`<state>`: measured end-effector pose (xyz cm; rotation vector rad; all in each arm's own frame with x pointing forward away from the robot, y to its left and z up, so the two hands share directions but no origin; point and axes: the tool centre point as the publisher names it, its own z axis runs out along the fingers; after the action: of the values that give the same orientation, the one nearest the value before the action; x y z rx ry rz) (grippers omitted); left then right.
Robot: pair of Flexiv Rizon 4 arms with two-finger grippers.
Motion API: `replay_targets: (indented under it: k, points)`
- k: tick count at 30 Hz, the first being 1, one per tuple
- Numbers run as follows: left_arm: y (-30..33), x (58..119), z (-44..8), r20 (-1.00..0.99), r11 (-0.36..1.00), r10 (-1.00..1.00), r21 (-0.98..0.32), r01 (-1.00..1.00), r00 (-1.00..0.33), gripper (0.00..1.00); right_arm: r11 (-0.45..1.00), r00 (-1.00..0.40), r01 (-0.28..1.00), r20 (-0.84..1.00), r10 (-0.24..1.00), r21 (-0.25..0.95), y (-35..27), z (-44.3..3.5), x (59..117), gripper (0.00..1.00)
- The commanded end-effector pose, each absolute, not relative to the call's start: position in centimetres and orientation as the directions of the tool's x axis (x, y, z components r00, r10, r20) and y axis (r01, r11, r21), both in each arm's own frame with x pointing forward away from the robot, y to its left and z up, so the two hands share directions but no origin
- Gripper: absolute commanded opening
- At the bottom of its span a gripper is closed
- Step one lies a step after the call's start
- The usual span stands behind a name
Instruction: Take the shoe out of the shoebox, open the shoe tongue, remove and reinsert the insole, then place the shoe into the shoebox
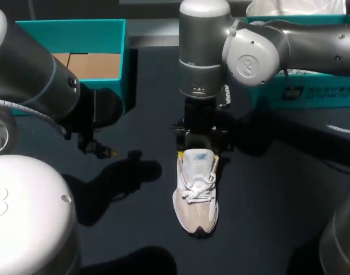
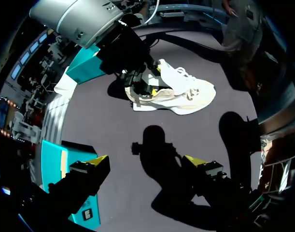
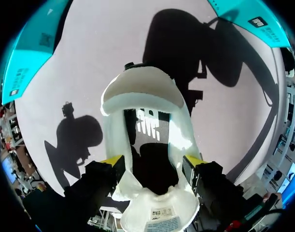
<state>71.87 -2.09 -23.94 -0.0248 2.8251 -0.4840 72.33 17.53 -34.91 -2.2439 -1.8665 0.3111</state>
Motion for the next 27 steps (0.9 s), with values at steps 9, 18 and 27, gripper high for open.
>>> replay_targets:
  k: [9, 18, 27]
  points:
    - [-1.9, 71.7, -23.9, -0.266, 0.944, -0.062, -0.329, 0.030, -0.962, 1.00, -0.178, 0.172, 0.937, -0.046, 0.984, -0.302, 17.0, -34.7, 72.3, 1.00]
    - [-1.9, 71.7, -23.9, -0.266, 0.944, -0.062, -0.329, 0.030, -0.962, 1.00, -0.164, 0.162, 0.936, -0.032, 0.986, -0.310, 17.4, -33.7, 70.7, 1.00]
    - [-1.9, 71.7, -23.9, -0.266, 0.944, -0.062, -0.329, 0.030, -0.962, 1.00, -0.131, 0.131, 0.954, -0.019, 0.991, -0.270, 17.2, -32.5, 70.2, 1.00]
